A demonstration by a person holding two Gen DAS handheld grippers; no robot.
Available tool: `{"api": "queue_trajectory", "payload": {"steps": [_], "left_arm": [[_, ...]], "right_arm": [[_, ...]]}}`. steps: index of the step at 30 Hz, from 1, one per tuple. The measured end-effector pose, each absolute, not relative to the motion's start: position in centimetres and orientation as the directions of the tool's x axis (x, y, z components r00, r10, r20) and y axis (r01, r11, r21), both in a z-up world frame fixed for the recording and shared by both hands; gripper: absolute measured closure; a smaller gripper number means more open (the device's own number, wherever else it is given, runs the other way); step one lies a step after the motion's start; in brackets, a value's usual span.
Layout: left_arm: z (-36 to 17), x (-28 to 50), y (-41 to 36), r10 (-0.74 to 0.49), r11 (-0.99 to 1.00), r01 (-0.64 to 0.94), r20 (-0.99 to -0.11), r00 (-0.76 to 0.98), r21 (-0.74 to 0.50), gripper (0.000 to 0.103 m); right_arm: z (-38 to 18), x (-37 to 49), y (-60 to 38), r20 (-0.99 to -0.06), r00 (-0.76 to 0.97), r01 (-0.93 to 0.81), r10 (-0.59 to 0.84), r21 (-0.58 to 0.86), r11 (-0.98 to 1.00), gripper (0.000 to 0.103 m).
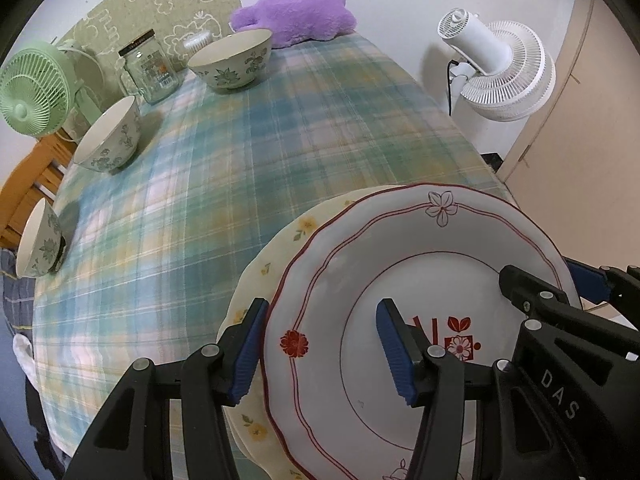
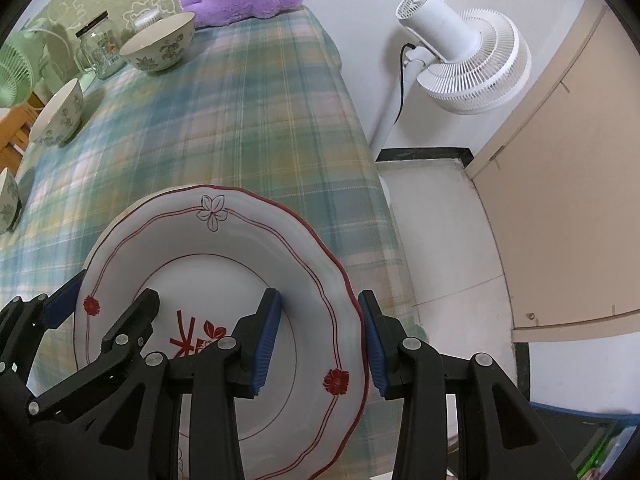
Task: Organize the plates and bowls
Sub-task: 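Lower the red-rimmed plate onto the stacked flowered plates with both grippers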
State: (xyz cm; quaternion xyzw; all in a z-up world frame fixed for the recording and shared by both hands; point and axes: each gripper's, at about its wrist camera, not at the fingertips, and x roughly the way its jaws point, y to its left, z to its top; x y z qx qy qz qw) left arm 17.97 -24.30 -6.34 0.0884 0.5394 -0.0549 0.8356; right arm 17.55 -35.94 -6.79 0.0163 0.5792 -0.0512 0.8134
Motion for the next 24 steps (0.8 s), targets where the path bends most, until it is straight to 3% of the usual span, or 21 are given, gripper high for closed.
{"api": "queue_trajectory", "payload": {"steps": [14,17,24], "left_arm": [[-6.6,17.9,-24.6,0.056,0.976,0.169,-0.904,0.423,0.139,0.047],[-6.6,17.9,-24.6,0.066,0.976,0.161,-0.904,0.422,0.146,0.047],[-6.7,18.0,-23.8,0.085,0.981,0.127,-0.909,0.409,0.149,0.048]], "right_arm": [[-6.4,17.2,-36.6,-0.942,0.337,0.092,-0.015,0.017,0.996,0.06],[-6.1,17.2,-36.9,-0.939,0.344,0.078,-0.001,0.028,0.997,0.074],[-6.2,17.7,-36.1,-0.942,0.334,0.029,0.017,0.028,0.999,0.076]]}}
